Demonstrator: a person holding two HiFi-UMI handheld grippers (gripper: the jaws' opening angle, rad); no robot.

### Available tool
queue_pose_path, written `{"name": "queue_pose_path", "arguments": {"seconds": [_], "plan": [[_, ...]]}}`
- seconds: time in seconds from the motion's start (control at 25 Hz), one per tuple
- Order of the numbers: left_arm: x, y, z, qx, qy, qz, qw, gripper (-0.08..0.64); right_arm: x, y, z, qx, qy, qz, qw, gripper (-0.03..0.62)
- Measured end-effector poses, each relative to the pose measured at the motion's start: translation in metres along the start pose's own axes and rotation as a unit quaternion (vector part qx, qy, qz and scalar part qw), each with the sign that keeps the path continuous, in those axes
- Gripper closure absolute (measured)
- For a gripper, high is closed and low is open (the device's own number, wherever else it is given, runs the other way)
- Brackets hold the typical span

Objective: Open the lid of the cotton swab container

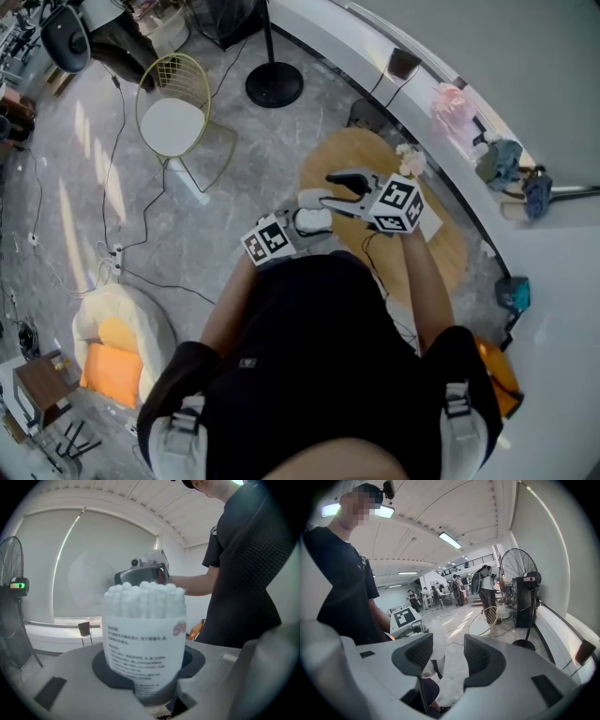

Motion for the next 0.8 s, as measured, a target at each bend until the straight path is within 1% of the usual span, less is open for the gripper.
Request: {"name": "queue_pose_path", "arguments": {"seconds": [0.2,0.24,0.28,0.36,0.4,0.6,0.8], "plan": [[0.009,0.002,0.001,0.016,-0.012,-0.006,0.9998,0.370,-0.001,-0.021,0.003,-0.007,0.000,-0.022,1.000,0.401],[0.011,0.003,0.001,0.018,-0.014,-0.007,0.9997,0.370,-0.003,-0.026,0.004,-0.007,0.001,-0.023,1.000,0.447],[0.015,0.005,0.001,0.020,-0.015,-0.008,0.9996,0.370,-0.006,-0.032,0.005,-0.007,0.002,-0.025,1.000,0.508],[0.021,0.009,0.001,0.025,-0.014,-0.007,0.9996,0.370,-0.011,-0.045,0.007,-0.008,-0.001,-0.031,1.000,0.577],[0.023,0.011,0.000,0.027,-0.013,-0.006,0.9995,0.370,-0.014,-0.051,0.009,-0.009,-0.007,-0.036,0.999,0.589],[0.031,0.017,-0.013,0.044,-0.020,-0.008,0.9988,0.370,-0.028,-0.077,0.019,-0.031,-0.033,-0.044,0.998,0.597],[0.037,0.025,-0.028,0.064,-0.021,-0.007,0.9977,0.370,-0.045,-0.097,0.029,-0.028,-0.039,-0.046,0.998,0.597]]}}
Point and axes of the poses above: the fingertips, and each gripper's own axes: y forward along the fingers, z to its left, x out of its top, the point moved 3 cm from there along -y, backward along the fingers, and after that the axes turned 4 degrees about -y, right-handed, at the moved point
